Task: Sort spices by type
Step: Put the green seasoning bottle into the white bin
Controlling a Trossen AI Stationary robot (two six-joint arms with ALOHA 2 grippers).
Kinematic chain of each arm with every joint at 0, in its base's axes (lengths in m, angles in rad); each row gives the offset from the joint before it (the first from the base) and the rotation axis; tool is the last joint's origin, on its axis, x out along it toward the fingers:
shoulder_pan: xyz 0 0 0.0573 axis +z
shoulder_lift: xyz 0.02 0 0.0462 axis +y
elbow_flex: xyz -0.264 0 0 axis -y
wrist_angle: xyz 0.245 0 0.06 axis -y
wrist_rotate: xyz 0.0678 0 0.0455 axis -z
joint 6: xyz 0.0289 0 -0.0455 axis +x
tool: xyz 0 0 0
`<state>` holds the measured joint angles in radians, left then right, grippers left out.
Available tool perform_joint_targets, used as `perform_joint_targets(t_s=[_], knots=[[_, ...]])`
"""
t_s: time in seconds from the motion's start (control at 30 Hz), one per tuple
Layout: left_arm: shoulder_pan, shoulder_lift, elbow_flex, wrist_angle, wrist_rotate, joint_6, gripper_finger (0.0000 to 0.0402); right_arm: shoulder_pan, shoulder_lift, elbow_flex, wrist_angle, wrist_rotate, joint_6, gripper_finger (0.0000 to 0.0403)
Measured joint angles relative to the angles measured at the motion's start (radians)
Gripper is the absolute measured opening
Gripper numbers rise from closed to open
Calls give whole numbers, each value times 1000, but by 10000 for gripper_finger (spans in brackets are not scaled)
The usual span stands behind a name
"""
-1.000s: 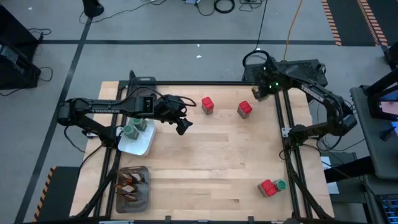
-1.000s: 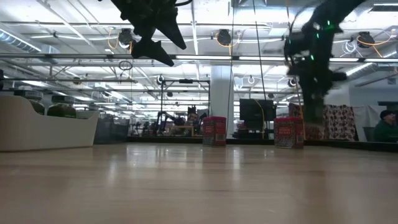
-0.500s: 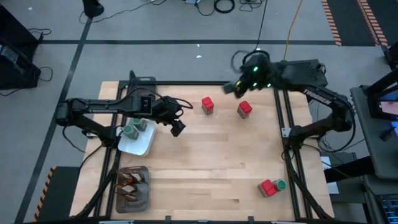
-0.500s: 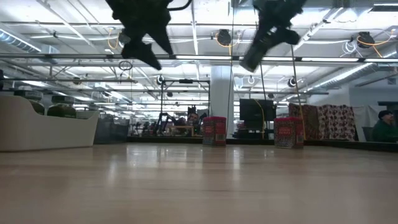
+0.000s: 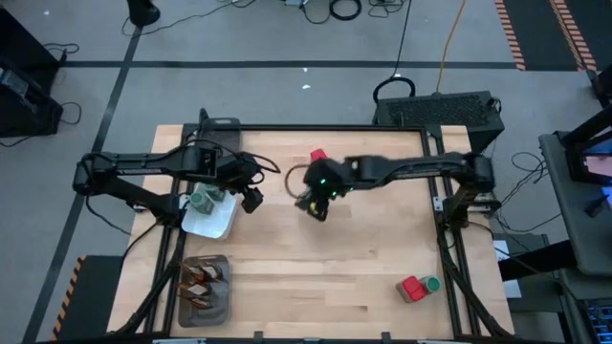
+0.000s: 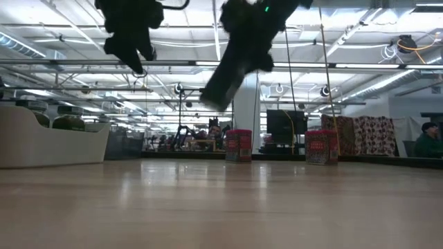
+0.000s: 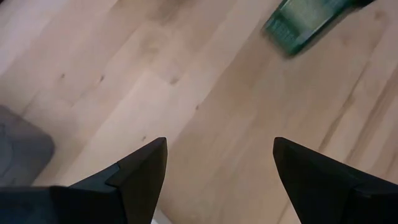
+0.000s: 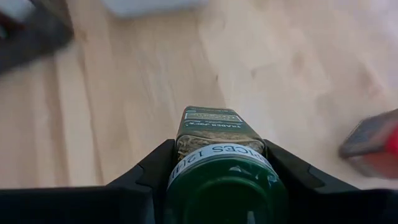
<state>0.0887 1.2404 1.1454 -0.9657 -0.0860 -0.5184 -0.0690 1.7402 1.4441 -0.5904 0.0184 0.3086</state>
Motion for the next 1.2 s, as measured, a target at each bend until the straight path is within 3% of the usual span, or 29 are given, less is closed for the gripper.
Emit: perform_joint_targets(t_s=[0.23,0.5,0.9,1.2], knots=[[-6,-12,0,2,-2,2,297,36,128,1,-22,-56,-2,171],[-6,-11,0,7,-1,6,297,57,257,130,-227,-68,-2,175],[-6,-11,0,13,0,2,297,58,305,249,-291,-73,9,266],[-6,-11,0,58,0,-1,297,58,302,420,-509,-73,-47,293]])
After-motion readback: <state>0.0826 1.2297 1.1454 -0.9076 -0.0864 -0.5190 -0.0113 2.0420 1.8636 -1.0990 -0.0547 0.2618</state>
